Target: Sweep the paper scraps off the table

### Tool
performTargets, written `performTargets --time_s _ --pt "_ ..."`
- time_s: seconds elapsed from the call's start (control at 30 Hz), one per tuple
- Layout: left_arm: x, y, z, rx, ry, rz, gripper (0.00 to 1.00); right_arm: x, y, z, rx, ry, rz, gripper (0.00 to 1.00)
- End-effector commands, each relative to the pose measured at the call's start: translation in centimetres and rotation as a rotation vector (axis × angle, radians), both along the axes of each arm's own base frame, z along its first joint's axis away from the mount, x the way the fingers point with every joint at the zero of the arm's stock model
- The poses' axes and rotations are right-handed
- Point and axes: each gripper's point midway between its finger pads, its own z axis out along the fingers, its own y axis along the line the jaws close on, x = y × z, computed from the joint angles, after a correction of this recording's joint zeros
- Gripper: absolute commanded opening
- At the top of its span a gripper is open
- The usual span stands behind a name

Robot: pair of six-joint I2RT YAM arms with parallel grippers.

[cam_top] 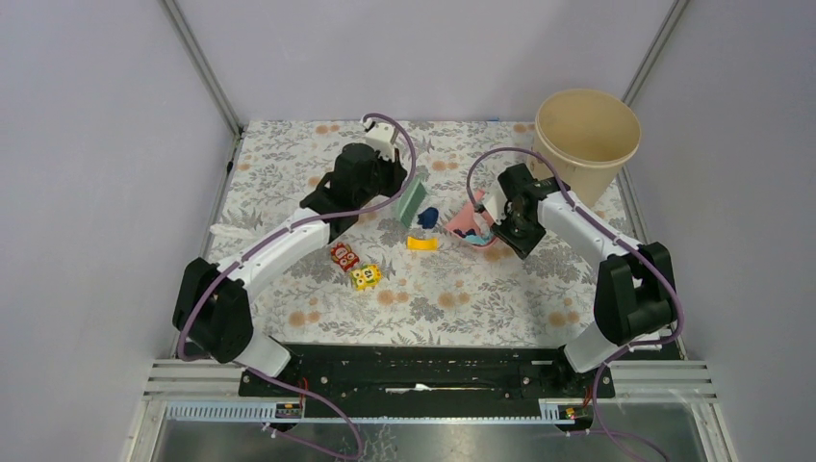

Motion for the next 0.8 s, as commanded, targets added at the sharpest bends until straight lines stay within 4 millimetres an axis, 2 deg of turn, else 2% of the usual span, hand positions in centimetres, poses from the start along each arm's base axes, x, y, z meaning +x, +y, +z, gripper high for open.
performTargets --time_s 0.0,0.17,0.27,0.4,0.5,0.7,0.77 --pt "2.9 1.4 1.5 0.068 -0.051 0.116 0.0 -0.7 -1.5 -0.4 -0.079 0.039 -0.007 0.0" --pt "5.2 2.1 0.2 0.085 -0.028 0.163 0.0 0.1 -1.4 -1.4 -0.103 0.066 -0.006 0.0" --pt "6.9 2.5 -1.5 0.089 0.004 0.187 0.0 1.1 -1.6 -2.0 -0.134 0.068 -0.007 0.0" --pt "8.6 2.7 -3.7 -0.042 0.125 0.188 0.0 1.9 -1.4 -2.9 -0.147 0.082 0.0 0.0" --pt "8.3 1.2 -5.2 -0.104 0.204 0.127 0.0 2.0 -1.2 -3.1 -0.14 0.09 0.002 0.0" --pt "6.5 -3.5 -6.3 -0.297 0.315 -0.075 0.0 2.3 -0.7 -3.4 -0.122 0.1 0.01 0.0" --pt "6.0 -4.6 -5.9 -0.357 0.334 -0.127 0.0 2.4 -0.5 -3.6 -0.114 0.106 0.009 0.0"
